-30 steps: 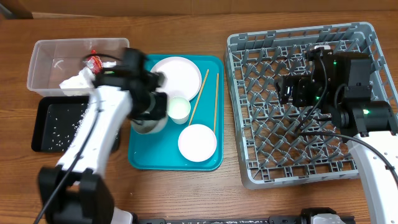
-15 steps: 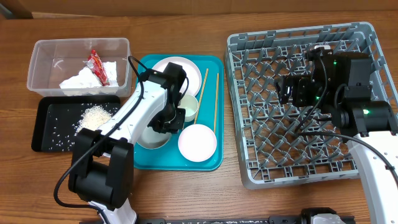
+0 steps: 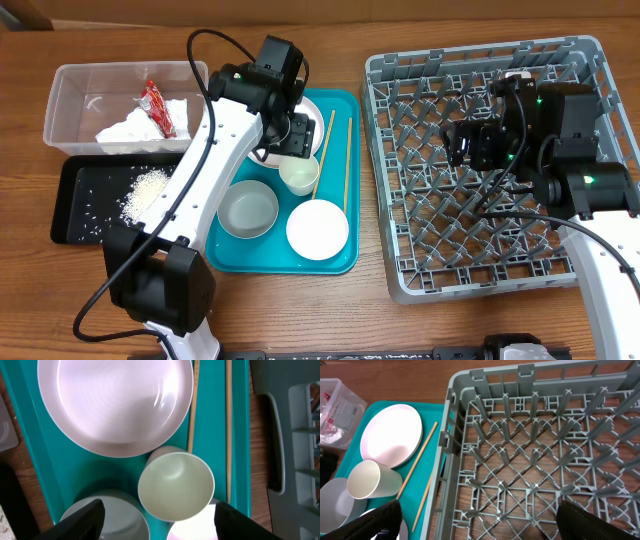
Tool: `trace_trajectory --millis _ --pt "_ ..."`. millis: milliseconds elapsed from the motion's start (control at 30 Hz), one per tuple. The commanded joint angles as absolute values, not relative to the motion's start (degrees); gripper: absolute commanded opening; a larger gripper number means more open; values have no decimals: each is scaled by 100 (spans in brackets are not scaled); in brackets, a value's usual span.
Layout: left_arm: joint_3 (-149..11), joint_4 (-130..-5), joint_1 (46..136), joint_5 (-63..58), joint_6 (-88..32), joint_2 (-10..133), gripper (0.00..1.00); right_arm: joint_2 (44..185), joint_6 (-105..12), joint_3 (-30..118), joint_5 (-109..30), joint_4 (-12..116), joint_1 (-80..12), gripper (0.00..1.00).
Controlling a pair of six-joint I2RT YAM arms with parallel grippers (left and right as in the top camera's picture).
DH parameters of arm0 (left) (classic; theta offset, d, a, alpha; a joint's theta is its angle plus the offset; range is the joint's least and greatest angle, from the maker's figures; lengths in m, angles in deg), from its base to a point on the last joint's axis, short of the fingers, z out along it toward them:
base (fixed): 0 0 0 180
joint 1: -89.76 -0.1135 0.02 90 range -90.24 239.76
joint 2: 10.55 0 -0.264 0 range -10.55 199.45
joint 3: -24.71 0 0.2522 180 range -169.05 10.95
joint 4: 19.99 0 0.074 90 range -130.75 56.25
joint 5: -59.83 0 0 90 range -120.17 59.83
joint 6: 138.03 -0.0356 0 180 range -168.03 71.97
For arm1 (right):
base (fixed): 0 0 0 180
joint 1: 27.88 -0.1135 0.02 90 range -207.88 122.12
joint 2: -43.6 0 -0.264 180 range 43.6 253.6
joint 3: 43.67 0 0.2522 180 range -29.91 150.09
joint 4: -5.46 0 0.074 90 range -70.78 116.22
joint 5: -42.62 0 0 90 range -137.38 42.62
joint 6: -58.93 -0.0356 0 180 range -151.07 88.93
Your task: Sort waste into correct bins and load items into the dishwasher
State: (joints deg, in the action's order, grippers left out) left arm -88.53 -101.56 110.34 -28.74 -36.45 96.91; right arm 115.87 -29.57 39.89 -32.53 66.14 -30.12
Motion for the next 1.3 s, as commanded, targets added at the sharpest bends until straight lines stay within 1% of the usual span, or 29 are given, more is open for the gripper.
trace_trajectory --millis 0,33,133,167,200,233,267,300,367,467,600,667,700,733,767,833,867,1000,1133,1267 --pt "-8857 -10156 10993 -2824 -3975 10209 58 11573 -2955 4140 -3183 6566 -3006 100" --pt "-8857 -10204 10995 -2824 -4034 10380 53 11573 -2955 4140 -3183 6566 -3006 100" --pt "-8857 -10292 10993 -2826 -4032 10817 40 11573 -2955 4140 -3183 6566 -3006 100" --pt "-8857 -10298 10993 -2821 -4032 10948 38 11573 -2955 4140 -3183 6568 -3006 100" --pt "-8857 -10294 10993 -2797 -4030 11094 34 11573 -2955 4140 -3183 6568 -3006 100" --pt "-8857 -10292 10993 -2767 -4030 11197 23 11573 -2955 4140 -3183 6568 -3006 100" --pt "-8857 -10287 10993 -2758 -4028 11243 8 11573 -2955 4140 -3181 6568 -3006 100" --pt "-8859 -10283 10988 -2760 -4028 11245 4 11573 -2955 4140 -3181 6566 -3006 100" --pt "-8940 -10318 10956 -2747 -4008 11217 4 11573 -2957 4140 -3166 6561 -3006 100" --pt "-9325 -10646 10822 -2391 -4028 11114 4 11576 -3021 4140 -2890 6476 -3006 100" --pt "-10256 -11496 10372 -811 -4601 10941 4 11770 -3631 4140 -1623 5884 -3008 100" --pt "-10691 -11896 10057 330 -5064 10889 4 12035 -3757 4133 -700 5506 -3052 100" --pt "-10956 -12178 9799 1316 -5508 10878 4 12360 -3919 4133 148 5066 -3152 100" --pt "-11082 -12385 9590 2083 -5855 10878 4 12603 -4070 4133 701 4688 -3255 100" --pt "-11098 -12495 9469 2516 -6037 10878 4 12889 -4302 4133 1315 4124 -3390 100" --pt "-11098 -12726 9257 3205 -6375 10880 4 13335 -4977 4133 1953 2892 -3659 98" --pt "-11098 -12858 9187 3556 -6515 10880 4 13538 -5394 4133 1982 2194 -3871 97" --pt "-11098 -12997 9163 4059 -6607 10880 4 13833 -5880 4133 1947 914 -4439 92" --pt "-11098 -13056 9165 4590 -6609 10880 4 13838 -5880 4133 1767 769 -4654 92" --pt "-11098 -13059 9170 4686 -6603 10880 4 13838 -5882 4133 1719 682 -4669 91"
